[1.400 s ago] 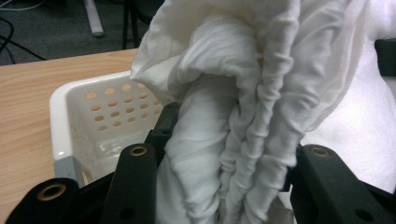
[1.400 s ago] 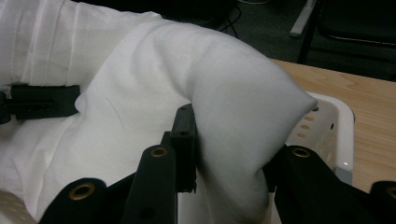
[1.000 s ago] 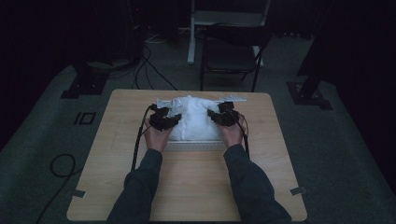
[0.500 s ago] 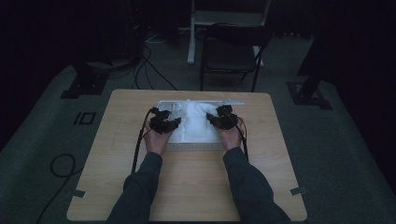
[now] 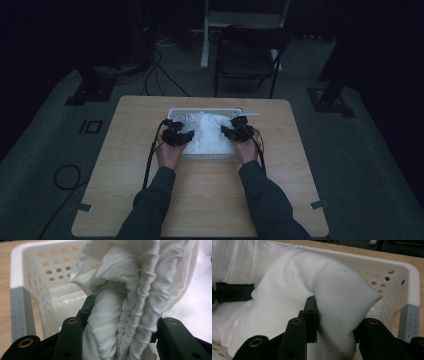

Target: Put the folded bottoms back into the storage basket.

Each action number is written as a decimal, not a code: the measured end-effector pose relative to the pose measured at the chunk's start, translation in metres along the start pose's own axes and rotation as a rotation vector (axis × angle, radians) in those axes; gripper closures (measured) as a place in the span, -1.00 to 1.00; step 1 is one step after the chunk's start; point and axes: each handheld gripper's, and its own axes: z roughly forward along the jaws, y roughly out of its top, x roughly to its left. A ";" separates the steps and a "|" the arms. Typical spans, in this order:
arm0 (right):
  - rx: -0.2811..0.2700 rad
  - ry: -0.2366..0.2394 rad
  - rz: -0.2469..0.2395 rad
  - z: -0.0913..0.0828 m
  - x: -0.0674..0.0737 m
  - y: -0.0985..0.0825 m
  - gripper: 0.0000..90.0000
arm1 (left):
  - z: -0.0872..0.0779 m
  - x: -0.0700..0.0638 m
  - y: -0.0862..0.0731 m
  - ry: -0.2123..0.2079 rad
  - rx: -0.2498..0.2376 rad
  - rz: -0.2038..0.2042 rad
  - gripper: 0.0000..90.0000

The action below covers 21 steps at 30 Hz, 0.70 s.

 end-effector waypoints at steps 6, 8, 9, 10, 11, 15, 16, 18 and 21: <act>0.046 0.010 0.003 0.007 -0.001 -0.004 0.51 | 0.002 -0.003 0.000 0.040 0.039 0.022 0.23; 0.054 0.013 0.000 0.008 -0.001 -0.003 0.51 | 0.002 -0.004 0.000 0.052 0.049 0.030 0.22; 0.055 0.013 -0.001 0.008 0.000 -0.003 0.51 | 0.002 -0.004 0.000 0.055 0.055 0.027 0.22; 0.057 0.013 -0.002 0.009 0.000 -0.003 0.51 | 0.002 -0.004 0.000 0.058 0.056 0.025 0.22; 0.057 0.013 -0.002 0.009 0.000 -0.003 0.51 | 0.002 -0.004 0.000 0.058 0.056 0.025 0.21; 0.063 0.017 -0.001 0.009 0.000 -0.003 0.50 | 0.002 -0.005 0.000 0.078 0.059 0.040 0.19; 0.067 0.019 0.003 0.009 -0.001 -0.003 0.50 | 0.002 -0.005 0.000 0.079 0.060 0.039 0.18; 0.075 0.024 0.010 0.009 -0.002 -0.003 0.49 | 0.001 -0.005 0.000 0.085 0.064 0.043 0.15; 0.080 0.026 0.010 0.009 -0.002 -0.003 0.47 | 0.001 -0.004 -0.001 0.094 0.072 0.049 0.09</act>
